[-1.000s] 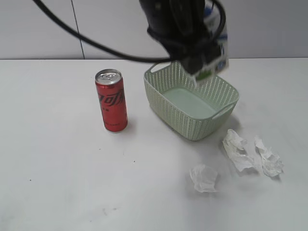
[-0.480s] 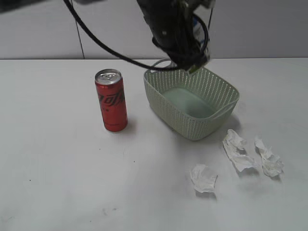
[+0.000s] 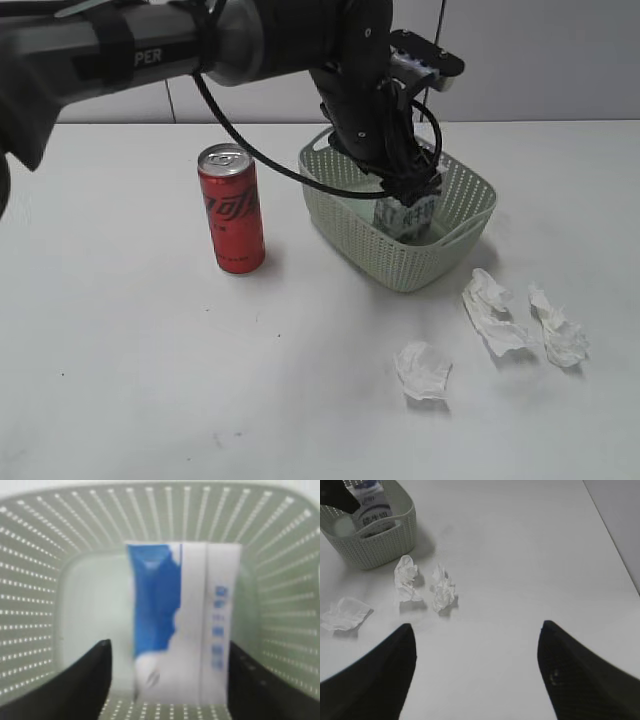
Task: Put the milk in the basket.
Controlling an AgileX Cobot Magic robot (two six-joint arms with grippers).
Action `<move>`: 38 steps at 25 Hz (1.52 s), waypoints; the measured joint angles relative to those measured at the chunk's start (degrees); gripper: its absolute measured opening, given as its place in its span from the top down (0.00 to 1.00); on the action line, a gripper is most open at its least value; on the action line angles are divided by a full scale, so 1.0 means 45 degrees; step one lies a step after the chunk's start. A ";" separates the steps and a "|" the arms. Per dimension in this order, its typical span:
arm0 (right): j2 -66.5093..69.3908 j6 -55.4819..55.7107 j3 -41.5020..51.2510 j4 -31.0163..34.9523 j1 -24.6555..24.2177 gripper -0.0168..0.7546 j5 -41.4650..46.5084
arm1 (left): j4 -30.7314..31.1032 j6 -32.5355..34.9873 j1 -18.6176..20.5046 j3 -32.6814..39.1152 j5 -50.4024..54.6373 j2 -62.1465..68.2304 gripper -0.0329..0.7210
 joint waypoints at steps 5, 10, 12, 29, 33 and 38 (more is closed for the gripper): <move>0.0000 0.0000 0.0000 0.0000 0.0000 0.22 0.0000 | -0.0008 0.0000 0.0000 -0.0015 0.0478 -0.0290 0.10; 0.0000 0.0000 0.0000 0.0000 0.0000 0.22 0.0000 | 0.1313 0.0000 0.0026 -0.0205 0.1254 -0.2021 0.12; 0.0000 0.0000 0.0000 0.0000 0.0000 0.22 0.0000 | 0.1992 -0.0213 0.0172 -0.0540 0.1689 -0.3047 0.13; 0.0000 0.0000 0.0000 0.0000 0.0000 0.22 0.0000 | 0.1830 -0.2213 0.8725 0.2718 0.3940 -0.7168 0.18; 0.0000 0.0000 0.0000 0.0000 0.0000 0.22 0.0000 | 0.0850 -0.2213 1.0353 0.6017 0.3967 -0.8928 0.18; 0.0000 0.0000 0.0000 0.0000 0.0000 0.22 0.0000 | 0.0442 -0.2238 1.0671 1.0143 0.3949 -1.2351 0.18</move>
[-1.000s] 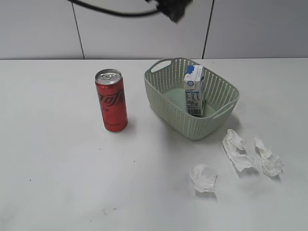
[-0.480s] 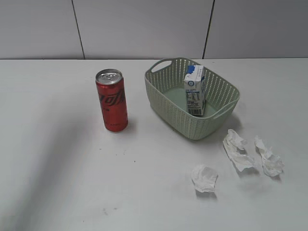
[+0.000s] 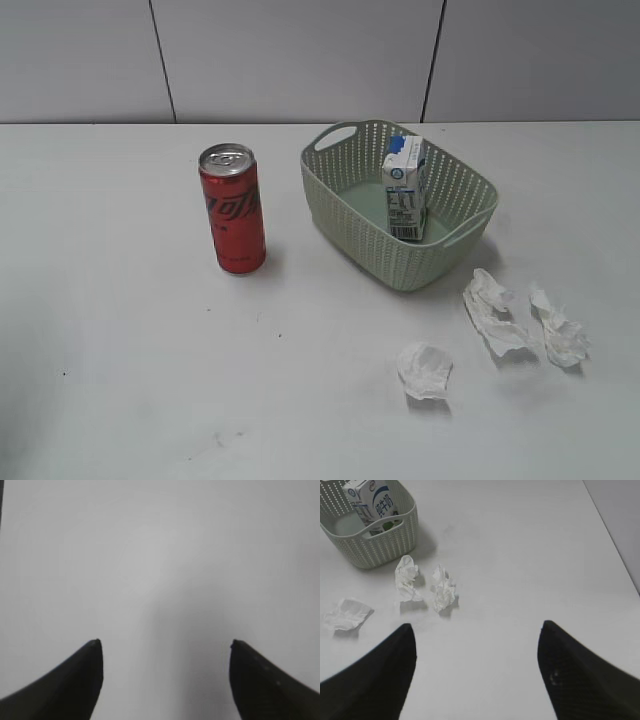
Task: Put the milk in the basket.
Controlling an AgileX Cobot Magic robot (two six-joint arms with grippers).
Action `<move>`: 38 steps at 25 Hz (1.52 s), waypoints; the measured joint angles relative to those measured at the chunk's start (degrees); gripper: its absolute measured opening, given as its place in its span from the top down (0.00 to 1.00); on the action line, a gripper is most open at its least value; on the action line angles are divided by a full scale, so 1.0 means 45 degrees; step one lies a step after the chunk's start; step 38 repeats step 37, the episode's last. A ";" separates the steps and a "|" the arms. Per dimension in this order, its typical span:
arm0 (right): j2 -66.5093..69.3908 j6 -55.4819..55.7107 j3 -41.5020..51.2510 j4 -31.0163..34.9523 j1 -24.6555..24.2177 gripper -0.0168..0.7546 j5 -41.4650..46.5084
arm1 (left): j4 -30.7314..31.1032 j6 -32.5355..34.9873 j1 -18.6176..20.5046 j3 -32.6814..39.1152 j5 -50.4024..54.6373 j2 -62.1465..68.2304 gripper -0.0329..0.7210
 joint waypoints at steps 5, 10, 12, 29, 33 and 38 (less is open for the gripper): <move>0.0000 0.0000 0.0000 0.0000 0.0000 0.22 0.0000 | -0.0084 0.0000 0.0000 0.3995 -0.0997 -0.3737 0.18; 0.0000 0.0000 0.0000 0.0000 0.0000 0.22 0.0000 | -0.0088 0.0000 0.0000 0.7263 -0.2335 -0.7641 0.19; 0.0000 0.0000 0.0000 0.0000 0.0000 0.22 0.0000 | -0.0100 0.0000 0.0000 0.8420 -0.2658 -0.9042 0.19; 0.0000 0.0000 0.0000 0.0000 0.0000 0.22 0.0000 | -0.0229 0.0000 0.0000 0.9779 -0.2125 -1.6545 0.19; 0.0000 0.0000 0.0000 0.0000 0.0000 0.22 -0.0012 | -0.0239 0.0000 0.0000 0.9779 -0.2107 -1.7256 0.19; 0.0000 0.0000 0.0000 0.0000 0.0000 0.22 -0.0011 | -0.0253 0.0000 0.0000 0.9779 -0.2067 -1.7303 0.19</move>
